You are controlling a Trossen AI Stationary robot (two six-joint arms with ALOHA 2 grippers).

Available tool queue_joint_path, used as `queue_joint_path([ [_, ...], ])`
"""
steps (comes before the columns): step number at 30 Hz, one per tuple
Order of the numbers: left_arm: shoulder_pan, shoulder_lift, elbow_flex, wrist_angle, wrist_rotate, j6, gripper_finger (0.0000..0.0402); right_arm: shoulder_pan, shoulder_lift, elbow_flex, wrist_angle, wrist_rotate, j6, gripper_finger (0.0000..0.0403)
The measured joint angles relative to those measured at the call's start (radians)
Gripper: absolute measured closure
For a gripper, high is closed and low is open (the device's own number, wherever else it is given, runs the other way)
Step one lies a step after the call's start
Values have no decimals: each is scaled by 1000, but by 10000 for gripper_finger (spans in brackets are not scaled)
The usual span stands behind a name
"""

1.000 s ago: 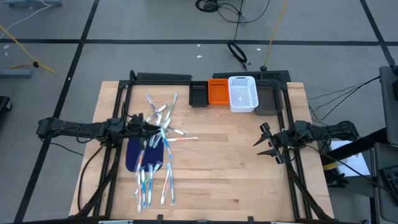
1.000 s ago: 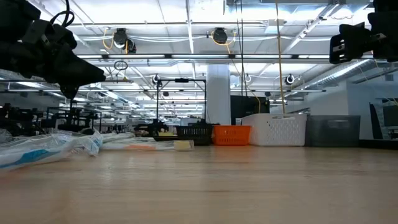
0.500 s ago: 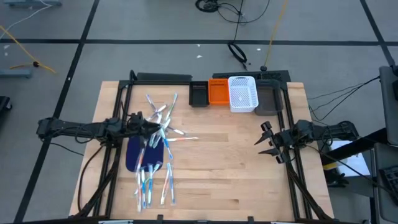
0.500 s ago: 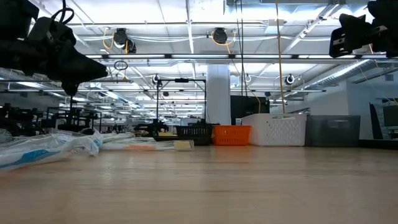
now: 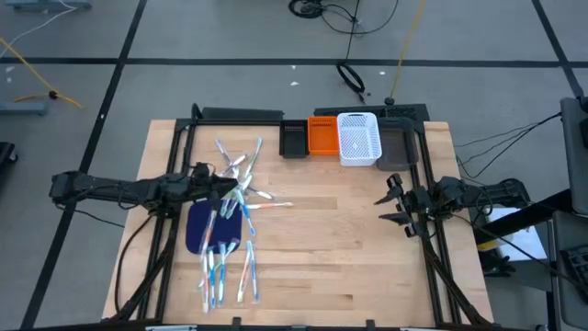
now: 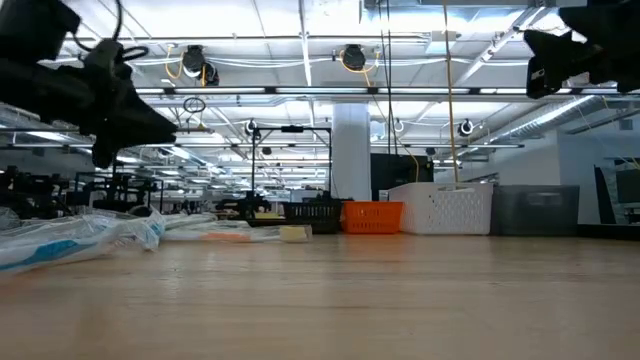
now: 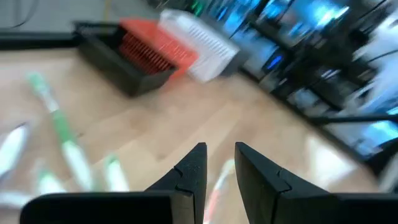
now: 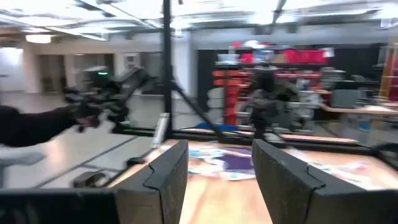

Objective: Pick & Place Toothbrushes
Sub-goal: Put the green toothbrush into the gray bin

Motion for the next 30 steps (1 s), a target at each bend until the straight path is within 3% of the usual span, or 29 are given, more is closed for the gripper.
queue_joint_path([
  [6, 104, 187, 214, -300, -60, -61, 321, 0, 35, 0, -2, 89, 19, 234],
  [18, 281, 645, 482, -604, 153, -140, 321, 0, 111, 0, 0, 147, 19, 234],
  [25, 310, 800, 594, -637, 168, -132, 321, 0, 115, 0, 0, 145, 19, 234],
  [30, 325, 863, 662, -799, 165, -85, 321, 0, 115, 0, 0, 144, 27, 234],
])
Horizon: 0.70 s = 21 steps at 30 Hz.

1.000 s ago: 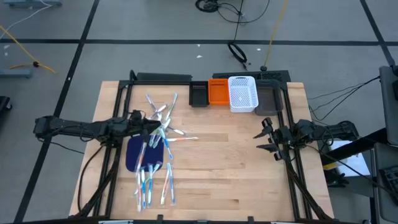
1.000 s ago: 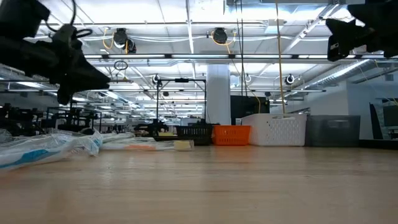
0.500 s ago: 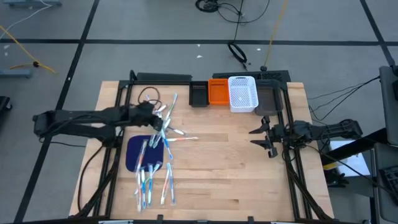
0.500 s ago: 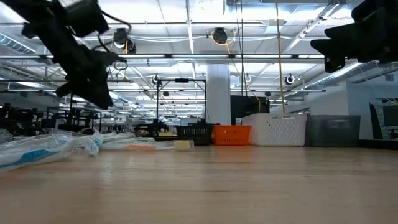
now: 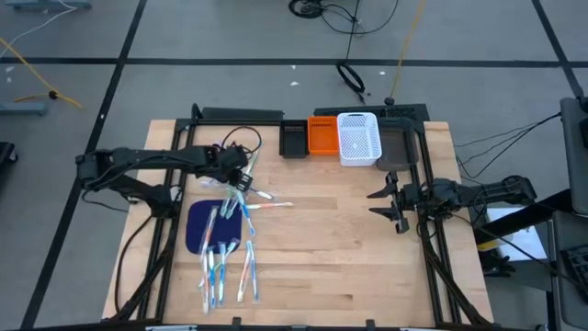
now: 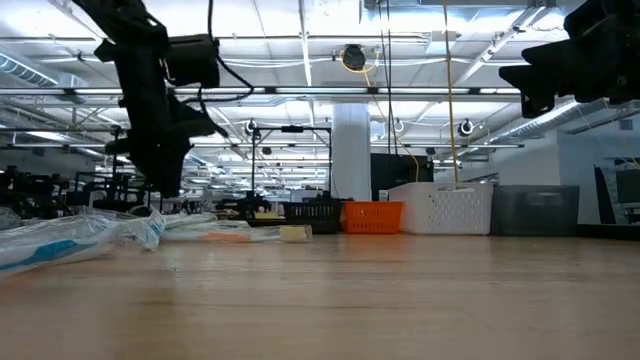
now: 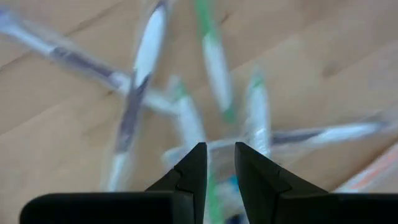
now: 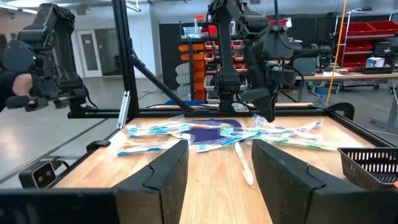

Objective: Pick & Place Toothbrushes
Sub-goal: Put the green toothbrush into the gray bin

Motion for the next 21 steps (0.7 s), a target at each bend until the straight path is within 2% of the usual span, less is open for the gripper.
queue_joint_path([
  [8, 12, 9, 17, -38, 1, -29, 314, 0, 0, 0, 0, -2, 13, 234],
  [17, 12, 9, 15, -67, -6, -96, 236, 0, 0, 0, 0, -2, 14, 234],
  [21, 11, 9, -16, -44, -8, -122, 220, 0, 0, 0, 0, -3, 14, 234],
])
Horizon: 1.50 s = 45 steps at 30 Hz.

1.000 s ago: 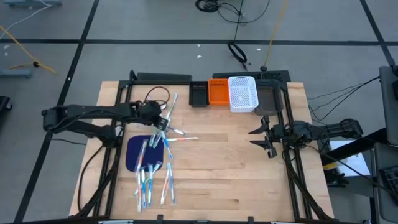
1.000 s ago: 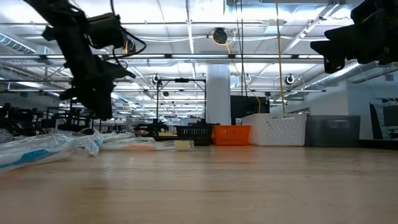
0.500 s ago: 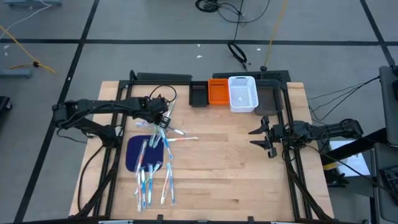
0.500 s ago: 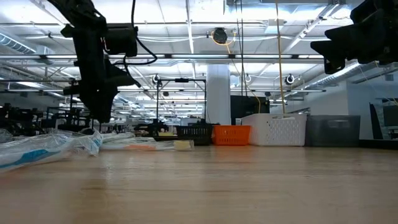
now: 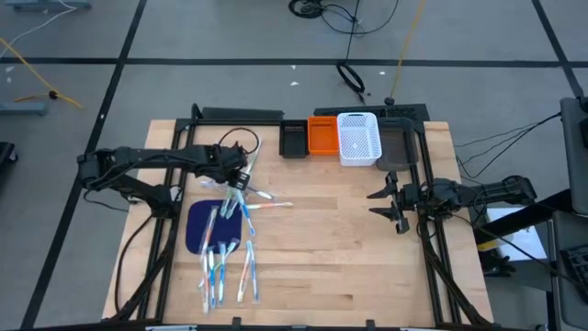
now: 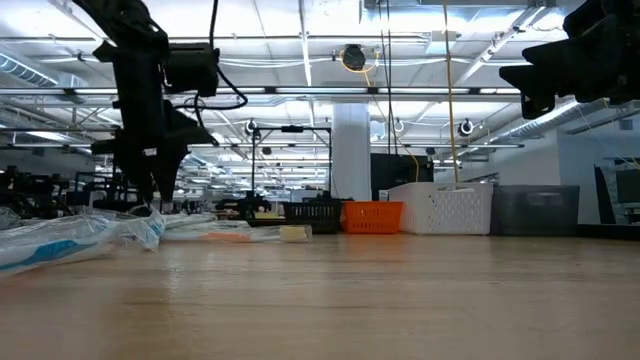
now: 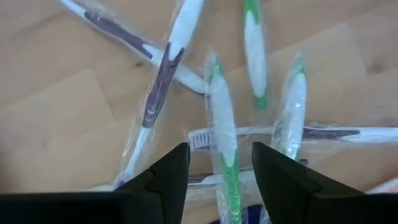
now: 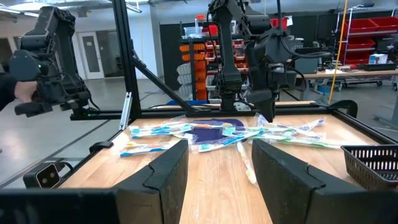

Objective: Pick & Place Toothbrushes
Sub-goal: Put the green toothbrush into the gray bin

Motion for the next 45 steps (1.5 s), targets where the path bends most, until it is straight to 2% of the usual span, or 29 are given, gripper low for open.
queue_joint_path([
  [9, -16, 0, -82, 79, 9, -74, 218, 0, 0, 0, 0, 0, 0, 234],
  [15, -36, 1, -111, 167, 11, -63, 218, 0, 0, 0, 0, 0, 0, 234],
  [24, -36, 90, -115, 175, 14, -91, 220, 0, 0, 0, 0, 0, 0, 234],
  [28, -36, 108, -113, 182, 39, -89, 254, 0, 0, 0, 0, 1, 0, 234],
  [34, -35, 76, -114, 187, 66, -69, 354, 0, 0, 0, 0, 3, 0, 234],
  [36, -35, 54, -113, 187, 67, -54, 374, 0, 0, 0, 0, 3, 0, 234],
  [39, -35, 18, -105, 179, 66, -52, 374, 0, 0, 0, 0, 3, 0, 234],
  [45, -35, -40, -57, 107, 63, -74, 345, 0, 0, 0, 0, 4, 0, 234],
])
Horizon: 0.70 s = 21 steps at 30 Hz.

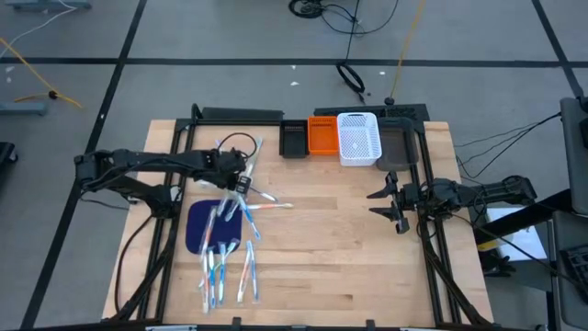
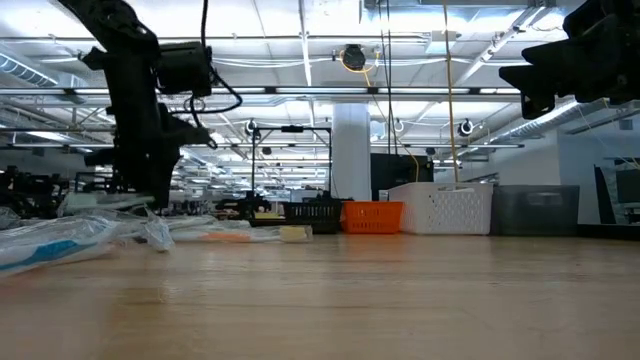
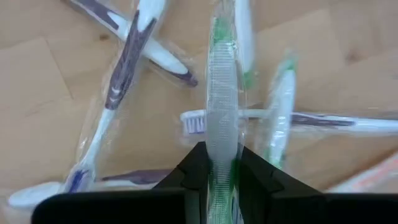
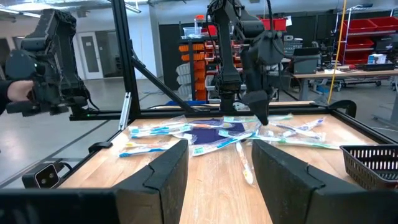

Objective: Pick & Place Toothbrushes
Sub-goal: Put the green toothbrush into the gray bin

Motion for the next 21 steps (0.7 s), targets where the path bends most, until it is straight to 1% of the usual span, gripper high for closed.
queue_joint_path([
  [3, -5, -22, 25, 5, 0, 26, 360, 0, 0, 0, 0, 0, 19, 234],
  [5, -12, -34, 36, 40, -1, 70, 373, 0, 0, 0, 0, 0, 54, 234],
  [6, -17, -39, 39, 77, 0, 107, 373, 0, 0, 0, 0, 0, 60, 234],
  [9, -37, -43, 41, 226, 30, 202, 373, 0, 0, 0, 15, 1, 63, 234],
  [12, -59, -42, 41, 413, 76, 270, 368, 0, 3, 0, 80, 10, 55, 234],
  [16, -92, -37, 41, 644, 110, 337, 351, 0, 28, 1, 188, 67, 53, 234],
  [21, -139, -38, 41, 841, 110, 437, 370, -1, 110, 37, 232, 142, 45, 234],
])
